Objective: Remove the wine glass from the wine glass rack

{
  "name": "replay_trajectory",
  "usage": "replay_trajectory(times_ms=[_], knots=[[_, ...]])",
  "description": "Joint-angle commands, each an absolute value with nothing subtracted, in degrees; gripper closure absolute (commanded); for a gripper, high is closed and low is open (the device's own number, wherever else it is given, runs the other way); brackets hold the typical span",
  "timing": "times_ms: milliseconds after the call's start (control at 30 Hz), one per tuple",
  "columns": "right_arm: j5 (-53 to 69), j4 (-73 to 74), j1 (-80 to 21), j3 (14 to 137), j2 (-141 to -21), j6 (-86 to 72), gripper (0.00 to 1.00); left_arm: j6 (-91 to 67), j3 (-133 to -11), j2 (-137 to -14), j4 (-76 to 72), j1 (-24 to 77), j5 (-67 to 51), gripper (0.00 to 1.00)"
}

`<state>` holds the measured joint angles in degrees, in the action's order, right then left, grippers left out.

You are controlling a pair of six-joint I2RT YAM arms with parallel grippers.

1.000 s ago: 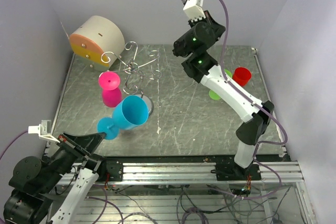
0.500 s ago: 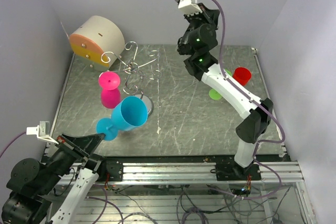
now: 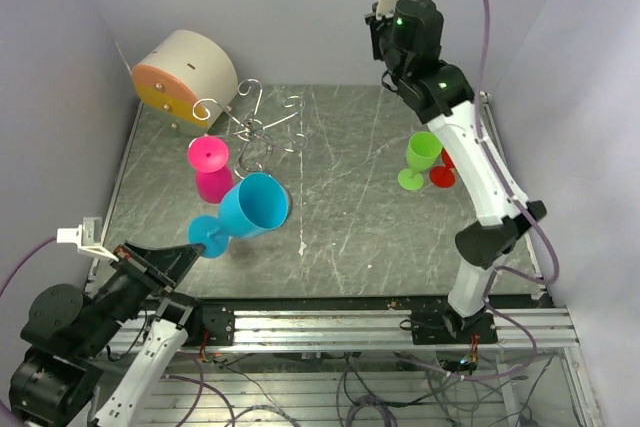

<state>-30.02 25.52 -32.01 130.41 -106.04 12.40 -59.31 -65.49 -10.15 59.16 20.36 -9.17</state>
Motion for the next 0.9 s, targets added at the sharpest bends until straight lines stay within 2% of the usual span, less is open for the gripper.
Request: replay_trajectory(times_ms=[0, 100, 200, 367, 433, 600, 867], knots=[[-1.82, 48.93, -32.34, 128.63, -94.88, -9.19, 1.0, -55.57, -63.22, -12.96, 52.12, 20.65, -11.76, 0.93], [16.57, 51.03, -32.41, 121.52, -87.63, -11.45, 1.0, -53.54, -61.56, -15.23, 49.07, 20.65, -13.86, 0.93], [29.26, 50.69, -32.51, 114.36, -80.87, -12.65, 1.0, -51.69, -61.22, -17.88, 46.52, 20.65, -15.85, 0.93], [42.45, 49.27, -32.71, 106.25, -73.72, -14.06, 0.72, -48.5, -63.07, -22.08, 44.57, 20.65, -17.99, 0.93], [46.3, 47.39, -32.93, 103.39, -72.61, -15.49, 0.68, -47.6, -63.76, -23.38, 44.15, 20.65, -18.61, 0.93], [49.01, 44.71, -33.34, 101.3, -72.34, -17.18, 0.66, -46.93, -64.81, -25.36, 43.3, 20.65, -19.53, 0.93], [48.03, 44.01, -36.43, 105.74, -75.73, -18.2, 0.66, -46.68, -65.02, -26.94, 42.61, 20.65, -19.53, 0.93]])
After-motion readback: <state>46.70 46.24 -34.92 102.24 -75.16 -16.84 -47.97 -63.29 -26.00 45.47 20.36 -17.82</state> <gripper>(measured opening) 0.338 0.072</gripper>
